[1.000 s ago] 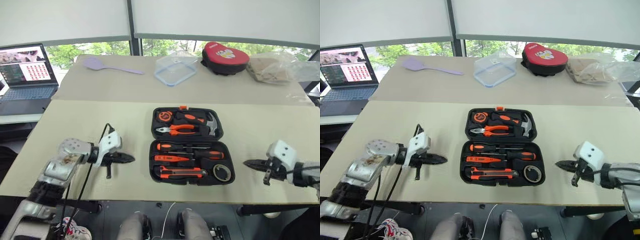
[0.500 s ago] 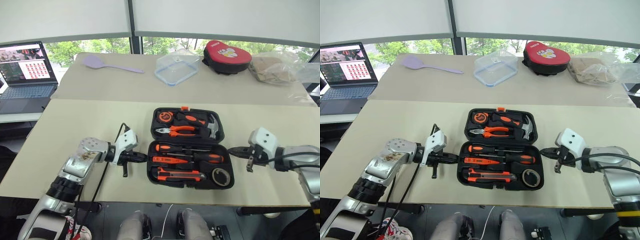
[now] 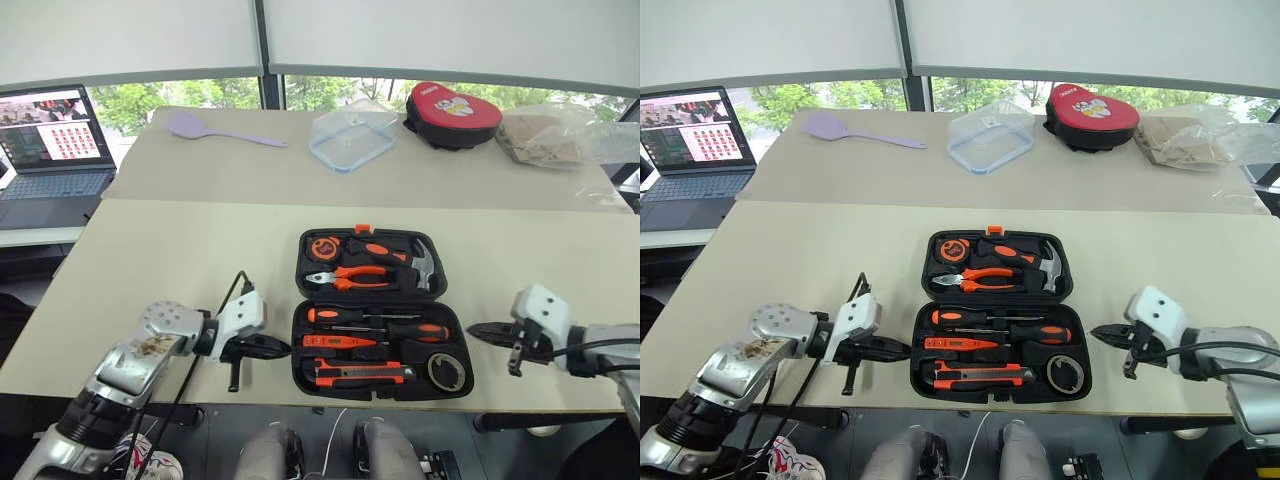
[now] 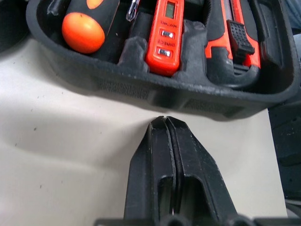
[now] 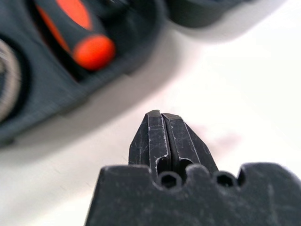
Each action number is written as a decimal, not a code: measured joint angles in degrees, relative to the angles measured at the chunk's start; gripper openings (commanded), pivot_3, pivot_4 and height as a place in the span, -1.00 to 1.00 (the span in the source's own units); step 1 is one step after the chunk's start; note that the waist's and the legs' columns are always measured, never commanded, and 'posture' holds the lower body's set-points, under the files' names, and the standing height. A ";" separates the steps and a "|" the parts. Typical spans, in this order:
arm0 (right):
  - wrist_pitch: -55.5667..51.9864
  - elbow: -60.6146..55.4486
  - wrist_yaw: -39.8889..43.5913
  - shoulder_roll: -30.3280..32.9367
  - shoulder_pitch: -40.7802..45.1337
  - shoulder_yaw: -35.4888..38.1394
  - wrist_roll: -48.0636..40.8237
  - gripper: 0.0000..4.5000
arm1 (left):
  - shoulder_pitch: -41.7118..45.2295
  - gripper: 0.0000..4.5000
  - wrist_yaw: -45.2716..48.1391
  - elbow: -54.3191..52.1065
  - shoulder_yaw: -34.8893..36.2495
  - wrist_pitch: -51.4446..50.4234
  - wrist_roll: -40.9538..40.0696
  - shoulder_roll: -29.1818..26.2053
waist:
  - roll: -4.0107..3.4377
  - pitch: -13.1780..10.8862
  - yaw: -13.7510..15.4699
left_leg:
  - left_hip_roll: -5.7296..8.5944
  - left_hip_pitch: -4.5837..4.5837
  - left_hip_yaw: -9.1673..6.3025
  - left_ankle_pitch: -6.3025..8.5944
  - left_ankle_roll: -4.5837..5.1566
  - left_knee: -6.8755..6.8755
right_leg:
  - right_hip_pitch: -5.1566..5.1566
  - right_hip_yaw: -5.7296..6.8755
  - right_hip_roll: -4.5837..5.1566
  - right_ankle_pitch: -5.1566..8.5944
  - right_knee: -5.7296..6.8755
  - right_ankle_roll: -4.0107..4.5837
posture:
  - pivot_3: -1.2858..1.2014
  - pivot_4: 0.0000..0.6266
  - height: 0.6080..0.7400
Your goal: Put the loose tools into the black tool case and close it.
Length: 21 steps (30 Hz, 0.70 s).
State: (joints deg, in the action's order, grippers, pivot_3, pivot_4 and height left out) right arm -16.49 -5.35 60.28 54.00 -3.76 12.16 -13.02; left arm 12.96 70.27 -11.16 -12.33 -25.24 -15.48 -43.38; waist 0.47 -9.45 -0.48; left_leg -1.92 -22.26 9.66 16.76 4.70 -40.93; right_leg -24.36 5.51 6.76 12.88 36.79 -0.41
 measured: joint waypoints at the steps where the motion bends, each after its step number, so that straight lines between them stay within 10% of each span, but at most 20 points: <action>1: 0.05 0.61 -0.63 0.14 0.10 0.28 0.42 -1.00 | 0.12 -0.97 -0.09 0.54 0.24 0.06 -0.06 -0.23 | 0.00 0.00 -0.01 | 0.00 0.00 0.00 0.00 0.00 0.00 | 0.00 0.00 0.00 0.00 0.00 0.00 | 0.03 -0.52 0.87; 5: -1.49 3.49 -4.78 0.22 5.40 1.67 1.02 -0.32 | 5.98 -0.65 -4.85 8.06 3.23 -3.33 -0.26 0.16 | 0.01 -0.02 -0.01 | 0.00 -0.03 -0.01 -0.05 -0.07 -0.01 | -0.04 0.01 -0.01 -0.06 0.03 0.07 | 0.03 -0.52 0.87; 12: -21.25 4.96 -12.09 -4.54 25.46 1.35 -5.76 0.79 | 23.77 0.58 -15.21 18.97 11.90 -21.02 -5.29 7.61 | 0.12 -0.03 0.06 | 0.01 -0.14 -0.02 -0.17 -0.03 -0.11 | -0.02 0.07 -0.15 -0.21 0.07 0.05 | 0.03 -0.52 0.87; 21: -34.12 15.95 -19.17 -13.14 42.33 -5.72 -5.97 0.98 | 34.20 0.78 -24.04 25.77 12.28 -32.19 -8.45 19.51 | 0.13 -0.04 0.01 | 0.12 -0.54 0.03 -0.20 -0.03 -0.04 | -0.30 0.27 -0.26 -0.21 0.00 -0.01 | 0.03 -0.52 0.87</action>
State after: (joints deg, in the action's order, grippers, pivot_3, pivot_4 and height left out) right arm -50.61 10.60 41.11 40.85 38.57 6.44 -19.00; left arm 47.16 46.23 14.61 -0.05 -57.43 -23.93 -23.87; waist 0.60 -9.49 -0.47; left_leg -1.80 -22.79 9.69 16.56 4.67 -40.97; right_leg -24.65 5.78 6.50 12.67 36.80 -0.42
